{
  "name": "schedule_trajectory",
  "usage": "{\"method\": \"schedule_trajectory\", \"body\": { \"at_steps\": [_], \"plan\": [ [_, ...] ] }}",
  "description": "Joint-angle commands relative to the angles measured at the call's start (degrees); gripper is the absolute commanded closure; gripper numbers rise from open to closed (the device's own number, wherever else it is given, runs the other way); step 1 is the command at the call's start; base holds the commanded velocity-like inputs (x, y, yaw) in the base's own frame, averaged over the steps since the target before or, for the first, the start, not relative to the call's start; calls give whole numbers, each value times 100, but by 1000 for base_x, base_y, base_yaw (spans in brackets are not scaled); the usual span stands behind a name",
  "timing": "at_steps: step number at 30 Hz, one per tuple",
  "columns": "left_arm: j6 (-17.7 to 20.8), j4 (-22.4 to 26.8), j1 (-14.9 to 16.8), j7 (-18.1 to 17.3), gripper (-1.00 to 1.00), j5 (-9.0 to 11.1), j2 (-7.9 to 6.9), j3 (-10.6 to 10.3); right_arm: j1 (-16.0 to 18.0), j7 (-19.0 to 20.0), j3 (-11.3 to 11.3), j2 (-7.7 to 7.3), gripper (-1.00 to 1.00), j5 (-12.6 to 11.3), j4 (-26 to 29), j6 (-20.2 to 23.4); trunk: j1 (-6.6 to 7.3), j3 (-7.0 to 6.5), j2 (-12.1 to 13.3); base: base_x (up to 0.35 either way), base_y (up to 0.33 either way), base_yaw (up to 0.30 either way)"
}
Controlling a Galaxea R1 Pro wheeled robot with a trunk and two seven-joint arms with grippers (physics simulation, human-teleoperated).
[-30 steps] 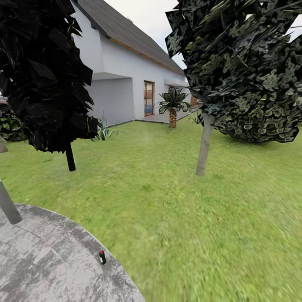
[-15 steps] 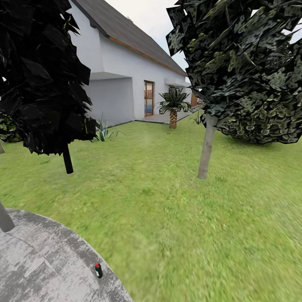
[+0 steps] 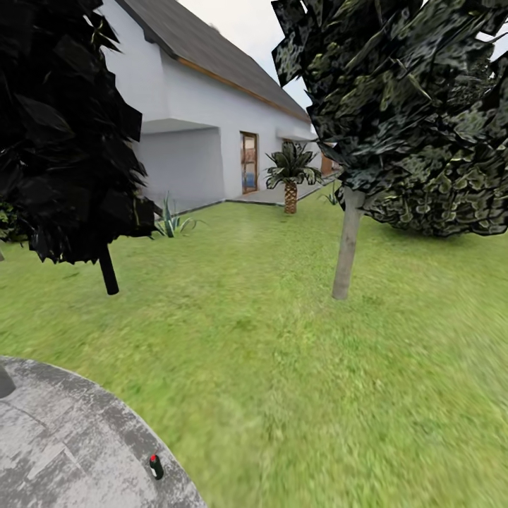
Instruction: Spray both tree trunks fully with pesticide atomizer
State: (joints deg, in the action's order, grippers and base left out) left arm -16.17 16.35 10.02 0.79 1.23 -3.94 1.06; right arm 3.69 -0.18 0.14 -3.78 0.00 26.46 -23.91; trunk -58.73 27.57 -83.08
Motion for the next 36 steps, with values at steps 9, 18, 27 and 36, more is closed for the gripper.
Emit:
{"method": "schedule_trajectory", "body": {
  "at_steps": [9,18,27,36],
  "plan": [
    [0,0,0,0,-100,8,-2,0,0,0,-2,0,-100,0,0,0,0,0,0,238,138,-1],
    [0,0,0,0,-100,9,-2,0,0,0,-5,0,-100,0,0,0,0,0,0,122,293,-193],
    [0,0,0,0,-100,9,0,-1,0,1,-5,0,-100,0,0,0,0,0,0,22,307,-269],
    [0,0,0,0,-100,9,-1,2,0,1,-5,0,-100,0,0,0,0,0,0,0,308,-270]
  ]
}}
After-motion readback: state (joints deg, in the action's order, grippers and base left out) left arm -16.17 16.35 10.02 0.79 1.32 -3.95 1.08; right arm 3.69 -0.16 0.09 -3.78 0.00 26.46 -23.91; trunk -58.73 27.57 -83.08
